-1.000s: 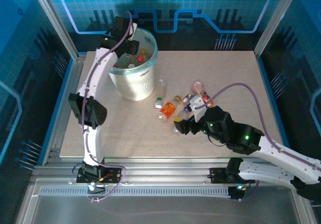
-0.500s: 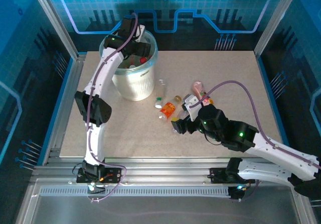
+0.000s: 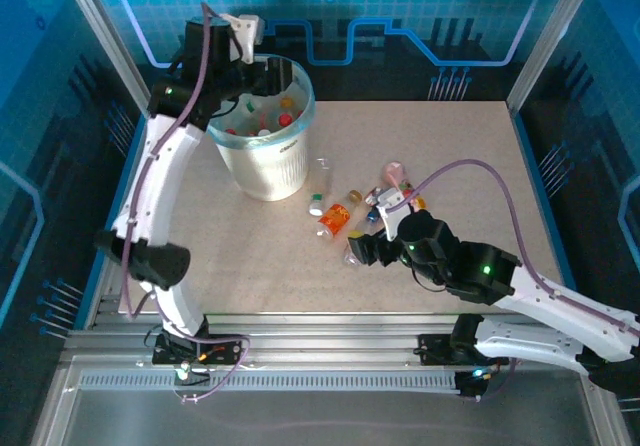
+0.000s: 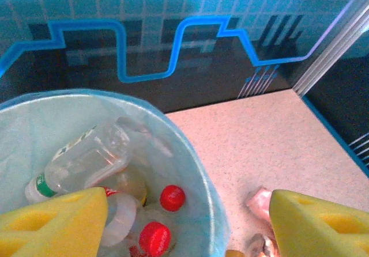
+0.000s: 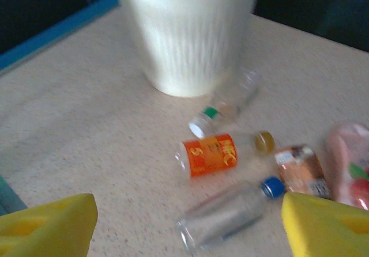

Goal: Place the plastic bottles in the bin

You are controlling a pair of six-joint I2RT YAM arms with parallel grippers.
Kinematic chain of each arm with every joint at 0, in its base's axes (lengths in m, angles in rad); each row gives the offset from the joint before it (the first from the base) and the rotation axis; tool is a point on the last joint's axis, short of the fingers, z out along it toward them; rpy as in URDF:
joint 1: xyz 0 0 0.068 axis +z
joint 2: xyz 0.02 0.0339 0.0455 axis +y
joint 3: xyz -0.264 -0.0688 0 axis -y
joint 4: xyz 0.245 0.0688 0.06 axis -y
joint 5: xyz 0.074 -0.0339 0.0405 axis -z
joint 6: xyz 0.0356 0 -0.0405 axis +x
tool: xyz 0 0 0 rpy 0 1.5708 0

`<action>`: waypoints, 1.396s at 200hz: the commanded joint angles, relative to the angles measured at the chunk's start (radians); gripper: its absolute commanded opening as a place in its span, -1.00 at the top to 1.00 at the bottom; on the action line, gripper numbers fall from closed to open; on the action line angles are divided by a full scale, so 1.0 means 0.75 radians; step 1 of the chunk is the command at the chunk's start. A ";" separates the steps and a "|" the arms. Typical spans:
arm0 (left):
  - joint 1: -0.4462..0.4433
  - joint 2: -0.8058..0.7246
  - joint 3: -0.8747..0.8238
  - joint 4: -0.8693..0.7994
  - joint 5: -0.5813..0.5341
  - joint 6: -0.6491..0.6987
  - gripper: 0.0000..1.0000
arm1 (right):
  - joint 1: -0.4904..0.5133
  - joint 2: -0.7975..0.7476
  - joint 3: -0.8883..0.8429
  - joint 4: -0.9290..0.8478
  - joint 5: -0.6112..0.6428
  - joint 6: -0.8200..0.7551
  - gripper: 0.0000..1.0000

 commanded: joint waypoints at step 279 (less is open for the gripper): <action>-0.695 -1.254 -1.826 0.533 -0.102 0.365 -0.72 | -0.257 0.883 -0.095 -0.008 -0.186 0.749 -0.33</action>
